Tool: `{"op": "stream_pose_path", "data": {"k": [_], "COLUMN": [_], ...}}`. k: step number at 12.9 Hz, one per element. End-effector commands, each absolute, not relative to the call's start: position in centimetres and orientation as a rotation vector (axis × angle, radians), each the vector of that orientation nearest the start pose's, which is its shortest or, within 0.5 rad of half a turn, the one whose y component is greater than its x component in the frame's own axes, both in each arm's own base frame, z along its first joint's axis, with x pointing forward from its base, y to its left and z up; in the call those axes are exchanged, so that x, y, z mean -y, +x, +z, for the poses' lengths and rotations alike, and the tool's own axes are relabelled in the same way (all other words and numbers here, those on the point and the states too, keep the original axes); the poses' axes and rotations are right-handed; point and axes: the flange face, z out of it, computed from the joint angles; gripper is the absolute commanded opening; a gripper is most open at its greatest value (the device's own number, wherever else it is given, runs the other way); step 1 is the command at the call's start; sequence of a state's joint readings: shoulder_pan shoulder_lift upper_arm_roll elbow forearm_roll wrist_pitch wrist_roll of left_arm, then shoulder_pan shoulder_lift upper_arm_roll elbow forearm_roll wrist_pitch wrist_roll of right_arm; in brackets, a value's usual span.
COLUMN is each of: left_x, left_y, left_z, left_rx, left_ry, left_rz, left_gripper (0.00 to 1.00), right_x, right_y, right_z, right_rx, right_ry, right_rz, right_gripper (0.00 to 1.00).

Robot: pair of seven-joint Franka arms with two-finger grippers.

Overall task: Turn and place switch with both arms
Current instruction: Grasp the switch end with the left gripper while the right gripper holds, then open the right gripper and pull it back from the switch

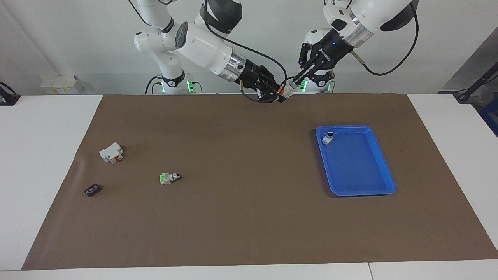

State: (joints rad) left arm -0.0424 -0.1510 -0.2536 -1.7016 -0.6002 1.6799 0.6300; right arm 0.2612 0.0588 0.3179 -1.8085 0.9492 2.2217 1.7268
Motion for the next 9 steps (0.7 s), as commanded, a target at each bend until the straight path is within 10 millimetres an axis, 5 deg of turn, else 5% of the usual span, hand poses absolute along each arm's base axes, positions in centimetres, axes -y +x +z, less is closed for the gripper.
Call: {"op": "stream_pose_path", "data": {"k": [1,2,3,9], "left_x": [20.9,20.8,20.8,17.8], "left_y": [46.2,46.2,46.2,47.4], "left_z": [66.1,66.0,66.0,65.8], "left_rx": [1.203,1.210,1.208,1.178], "left_ry": [2.357,2.356,2.357,2.392], "left_rz": [0.201,0.200,0.201,0.224], "left_gripper": [0.00,0.00,0.00,0.00], "right_x": [-33.7,-33.0,-32.8,-31.0], "right_y": [51.8,52.0,51.9,50.4], "right_z": [56.8,57.0,57.1,59.3], "right_rx": [-1.751,-1.755,-1.754,-1.672], "right_ry": [-1.556,-1.561,-1.597,-1.874], "right_rz": [0.812,0.817,0.801,0.547], "right_gripper": [0.10,0.48,0.99,1.00]}}
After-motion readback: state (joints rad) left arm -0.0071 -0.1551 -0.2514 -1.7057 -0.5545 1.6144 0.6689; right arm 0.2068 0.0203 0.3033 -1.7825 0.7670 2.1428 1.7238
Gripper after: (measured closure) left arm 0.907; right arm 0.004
